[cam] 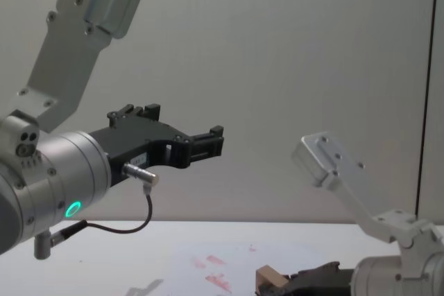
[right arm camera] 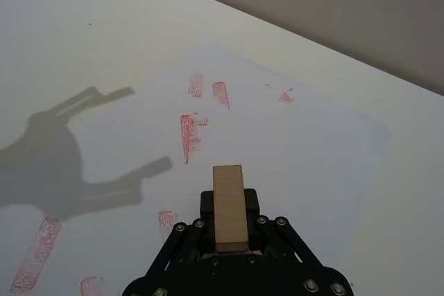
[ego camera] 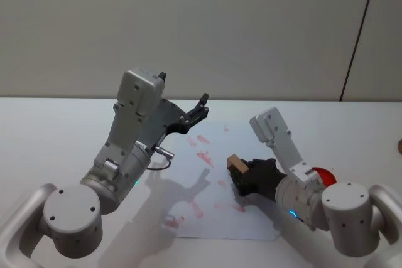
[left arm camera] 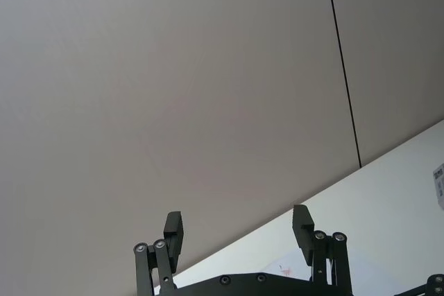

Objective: Use the one hand to pick up the stamp and affix it onto the A4 paper.

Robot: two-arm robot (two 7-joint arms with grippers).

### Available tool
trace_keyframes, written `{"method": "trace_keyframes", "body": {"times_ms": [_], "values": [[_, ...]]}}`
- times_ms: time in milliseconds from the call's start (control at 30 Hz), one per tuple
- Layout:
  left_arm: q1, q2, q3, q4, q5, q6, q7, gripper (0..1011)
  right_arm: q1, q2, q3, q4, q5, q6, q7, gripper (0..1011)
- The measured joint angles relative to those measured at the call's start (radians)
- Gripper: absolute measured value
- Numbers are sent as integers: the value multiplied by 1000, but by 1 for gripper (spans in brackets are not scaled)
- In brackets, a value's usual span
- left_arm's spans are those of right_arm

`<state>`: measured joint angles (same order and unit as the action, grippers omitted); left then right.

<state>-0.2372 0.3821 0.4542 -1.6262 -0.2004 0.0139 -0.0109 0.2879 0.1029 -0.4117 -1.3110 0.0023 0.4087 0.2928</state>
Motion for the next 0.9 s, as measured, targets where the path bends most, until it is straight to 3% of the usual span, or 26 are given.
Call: {"method": "trace_keyframes", "body": {"times_ms": [267,533,900], "values": [[0,0,0,0,0,0,0,1003,-3,-1,10,-36,49,-17,-10,220],[0,0,0,0,0,0,0,1003,-7,10,38,-137,123,-33,-36,220],[0,0,0,0,0,0,0,1003,-86,85,90,-307,219,-6,-94,221]]}}
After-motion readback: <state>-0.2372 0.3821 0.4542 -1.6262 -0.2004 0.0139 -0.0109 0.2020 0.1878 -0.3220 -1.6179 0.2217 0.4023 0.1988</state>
